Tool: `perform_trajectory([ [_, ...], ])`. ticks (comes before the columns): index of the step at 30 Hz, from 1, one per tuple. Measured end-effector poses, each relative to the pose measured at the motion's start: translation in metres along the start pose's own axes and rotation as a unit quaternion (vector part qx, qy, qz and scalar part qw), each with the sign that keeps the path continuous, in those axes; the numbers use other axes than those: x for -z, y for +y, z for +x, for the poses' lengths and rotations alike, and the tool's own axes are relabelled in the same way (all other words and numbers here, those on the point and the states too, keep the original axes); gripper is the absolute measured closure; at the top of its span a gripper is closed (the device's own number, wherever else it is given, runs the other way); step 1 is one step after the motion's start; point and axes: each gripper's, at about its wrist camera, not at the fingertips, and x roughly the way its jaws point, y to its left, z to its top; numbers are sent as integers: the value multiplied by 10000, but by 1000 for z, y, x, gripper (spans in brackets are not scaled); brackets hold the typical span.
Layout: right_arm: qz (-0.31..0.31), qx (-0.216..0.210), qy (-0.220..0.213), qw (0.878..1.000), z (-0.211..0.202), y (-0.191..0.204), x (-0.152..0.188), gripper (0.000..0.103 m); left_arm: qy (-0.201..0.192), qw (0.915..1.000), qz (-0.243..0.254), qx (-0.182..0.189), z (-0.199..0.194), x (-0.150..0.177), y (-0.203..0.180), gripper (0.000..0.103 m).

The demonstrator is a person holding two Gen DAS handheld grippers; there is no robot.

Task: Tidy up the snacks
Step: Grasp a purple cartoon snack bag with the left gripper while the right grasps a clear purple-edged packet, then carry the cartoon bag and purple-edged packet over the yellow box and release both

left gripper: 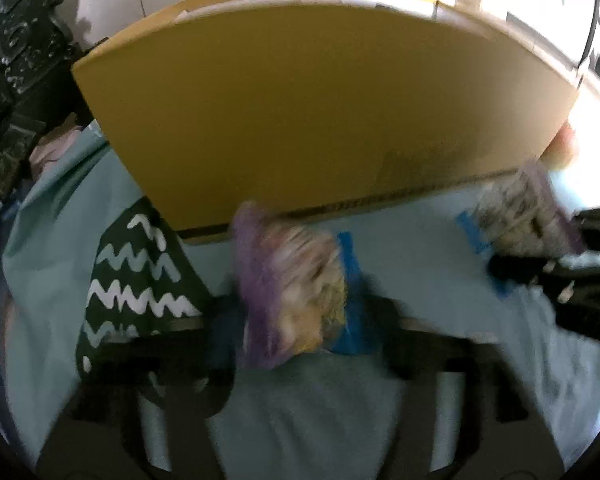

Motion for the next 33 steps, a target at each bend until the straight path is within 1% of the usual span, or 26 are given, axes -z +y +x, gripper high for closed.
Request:
perform_trajectory([
  [1,1,39,-65,10000,-3,0,-1,58,-249,9997,-13,7,-8,-3,2,15],
  [2,46,100,-167,9998,-6,-1,-3,52,-396,9992,30,6,-13,-5,0,13],
  [3,99,135,-271,9995,-10,-2,-5,42,-446,9990,80,1,-14,-8,3,8],
  [5,136,145,-328,9993,-9,-3,-10,38,-376,9988,291,-93,-9,-12,-3,6],
  [7,51,301,-201,9993,0,1,-13,29,-160,9982,523,-231,4,-13,-9,6],
  [8,-7,374,-145,9992,5,1,-13,28,63,9968,678,-427,16,-12,-12,6],
  [9,-46,410,-81,9991,11,3,-13,27,169,9961,712,-500,24,-12,-8,2],
  [10,-63,415,-11,9991,16,4,-13,26,62,9972,559,-491,25,-12,-1,2],
  [11,-82,402,-73,9991,18,5,-11,24,92,9981,452,-405,27,-13,3,2],
  [12,-108,420,-114,9990,18,6,-10,24,95,9987,379,-315,27,-13,5,8],
  [13,-121,425,-127,9989,17,5,-8,27,56,9989,427,-174,25,-13,3,23],
  [14,-86,389,-142,9991,14,4,-8,32,2,9984,562,-47,22,-12,0,33],
  [15,-35,370,-148,9992,11,3,-7,47,-36,9972,741,44,19,-10,-6,51],
  [16,93,297,-133,9994,7,-4,-7,62,-32,9962,859,100,16,-9,-11,57],
  [17,307,143,-138,9993,3,-11,-7,71,-21,9966,791,245,14,-8,-10,58],
  [18,484,-36,-95,9988,0,-17,-5,85,-30,9970,664,387,11,-7,-8,58],
  [20,622,-147,-106,9979,-9,-25,2,85,-127,9975,399,569,2,-4,2,59],
  [21,648,-200,-142,9976,-12,-28,5,85,-146,9972,157,716,-2,-2,9,59],
  [24,757,-377,-261,9961,-26,-27,13,85,-235,9964,-145,800,-13,0,18,59],
  [26,814,-472,-385,9948,-38,-31,19,85,-310,9960,-179,814,-20,1,18,59],
  [27,842,-508,-433,9942,-47,-34,32,85,-339,9958,-182,826,-25,-1,18,59],
  [29,905,-582,-521,9928,-64,-44,41,85,-410,9956,-154,831,-32,-1,19,59],
  [30,915,-596,-551,9925,-70,-52,39,85,-448,9955,-131,829,-44,8,9,59],
  [31,934,-601,-584,9921,-75,-54,41,85,-477,9954,-98,823,-52,10,-2,59],
  [33,954,-633,-660,9912,-81,-54,38,85,-549,9951,-53,816,-61,3,-3,58],
])
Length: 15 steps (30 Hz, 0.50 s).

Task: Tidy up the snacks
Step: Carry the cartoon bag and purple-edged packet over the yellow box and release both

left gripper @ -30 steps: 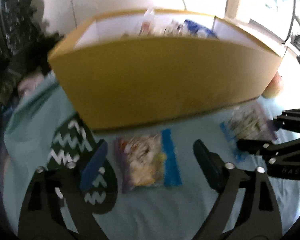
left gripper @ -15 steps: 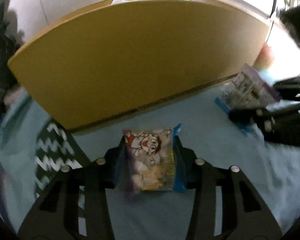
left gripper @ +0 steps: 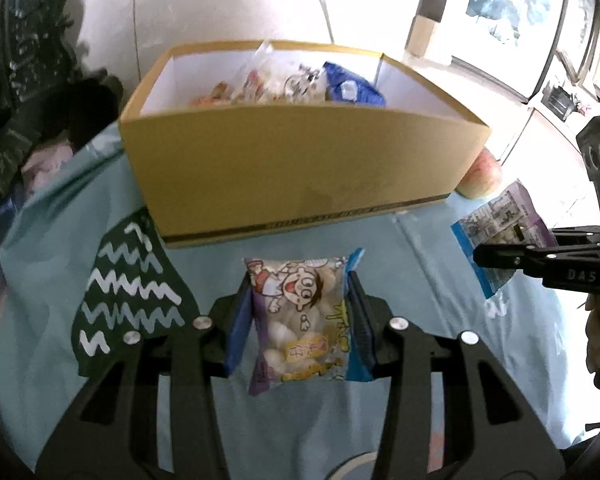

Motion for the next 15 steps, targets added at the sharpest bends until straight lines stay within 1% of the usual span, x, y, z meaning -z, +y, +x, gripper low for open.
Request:
perform_trajectory([
  [3,-8,-32,-157,9999,-20,1,0,85,-83,10000,39,32,-10,-8,-12,58],
  [5,-3,-82,-264,9996,-31,6,1,85,-143,9998,106,29,-19,-4,-16,58],
  [8,-64,-101,-441,9990,-44,16,-1,85,-239,9995,184,10,-34,-8,-25,58],
  [15,-230,-172,-902,9955,-89,28,-16,85,-564,9982,209,-50,-69,-37,-31,58],
])
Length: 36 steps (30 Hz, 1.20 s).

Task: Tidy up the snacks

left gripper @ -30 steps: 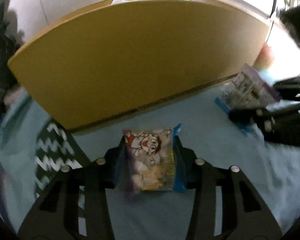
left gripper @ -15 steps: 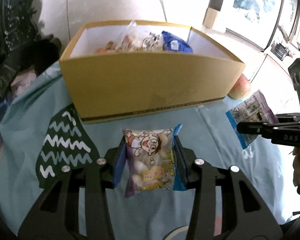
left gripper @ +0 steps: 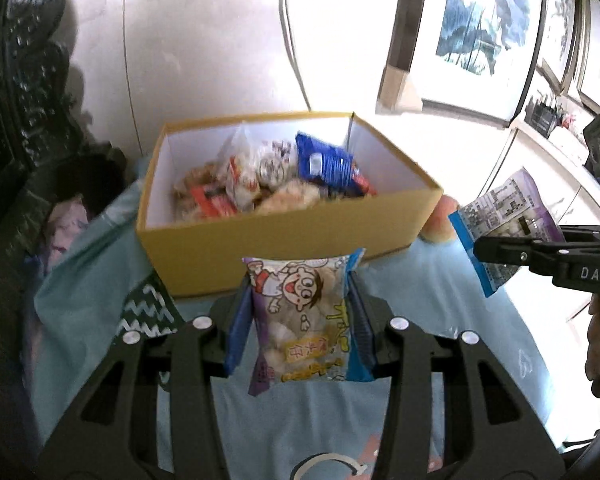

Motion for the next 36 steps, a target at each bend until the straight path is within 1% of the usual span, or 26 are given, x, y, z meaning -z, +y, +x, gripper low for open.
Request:
perform_trajectory([
  [6,-240,4,-333,9992,-21,13,-29,85,-256,9996,59,-104,-16,-28,-1,58],
  [11,-370,42,-569,9977,-31,18,-56,85,-424,9991,33,-89,-18,-50,-1,58],
  [13,-439,67,-638,9970,-31,19,-67,85,-497,9987,55,-111,-17,-62,-2,57],
  [17,-533,120,-808,9952,-29,22,-102,85,-624,9980,-112,-65,-9,-96,6,57],
  [18,-549,135,-836,9949,-26,23,-111,85,-663,9977,-94,-107,-6,-105,7,57],
  [20,-607,200,-815,9946,-11,24,-133,84,-701,9971,-44,-284,6,-126,11,53],
  [21,-633,273,-723,9950,1,23,-143,71,-689,9965,-70,-468,18,-137,16,36],
  [22,-625,406,-666,9950,13,20,-152,43,-627,9962,-132,-598,29,-143,20,4],
  [23,-585,668,-697,9936,28,14,-160,28,-527,9957,-217,-729,41,-148,25,2],
  [24,-526,796,-629,9934,37,9,-165,15,-394,9951,-275,-865,53,-152,29,2],
  [25,-420,831,-492,9944,47,3,-168,11,-77,9937,-289,-1082,70,-154,34,2],
  [26,-297,800,-334,9958,55,-3,-169,11,200,9923,-309,-1183,82,-153,37,2],
  [27,-255,749,-300,9964,56,-5,-168,11,351,9915,-335,-1208,87,-150,40,2],
  [29,-364,729,-343,9961,54,-6,-160,11,340,9917,-328,-1197,86,-142,43,2],
  [32,-304,622,-271,9972,48,-9,-145,11,439,9885,-317,-1408,83,-126,45,2],
  [36,-254,540,-286,9978,32,-3,-125,11,435,9867,-406,-1510,69,-108,41,2],
])
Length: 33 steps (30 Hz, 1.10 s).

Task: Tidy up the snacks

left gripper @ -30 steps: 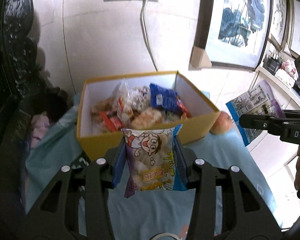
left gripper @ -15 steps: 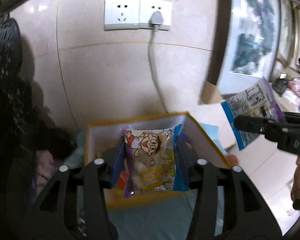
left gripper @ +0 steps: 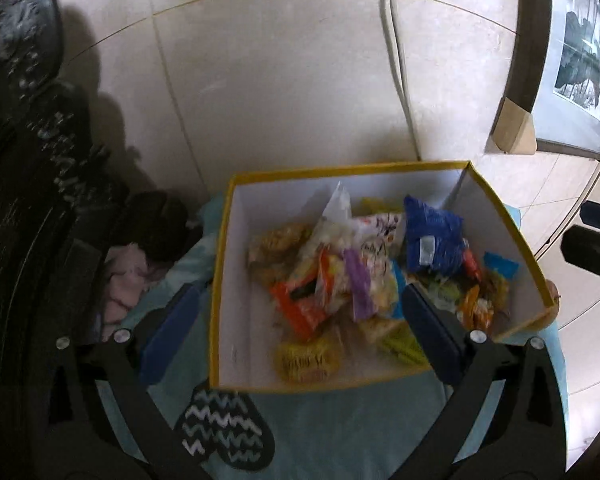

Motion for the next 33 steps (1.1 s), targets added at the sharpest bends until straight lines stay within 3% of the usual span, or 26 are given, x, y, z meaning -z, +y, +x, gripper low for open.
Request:
perform_trajectory([
  [3,36,-9,26,10000,-14,5,17,10,-67,10000,-35,-46,-20,12,-2,2],
  [6,92,-62,94,9999,-30,8,37,1,-129,9998,-127,-81,-47,24,-1,2],
  [9,47,-140,116,9998,-52,14,58,1,-132,9995,-168,-227,-76,35,-2,2],
  [12,-65,109,152,9998,-79,22,76,1,-219,9990,-148,-355,-109,49,-4,2],
  [15,-68,304,132,9994,-114,31,94,1,-356,9990,-134,-255,-142,65,-4,2],
  [20,-183,521,37,9985,-172,49,124,1,-193,9988,55,-444,-193,95,-13,2],
  [23,-186,597,-70,9980,-199,56,141,1,-224,9994,-61,-254,-219,108,-11,2],
  [25,-171,590,-88,9981,-209,61,150,1,-269,9994,-217,-90,-234,116,-9,2],
  [33,-190,566,-175,9981,-233,72,166,1,-596,9973,-352,-242,-270,125,-6,2],
])
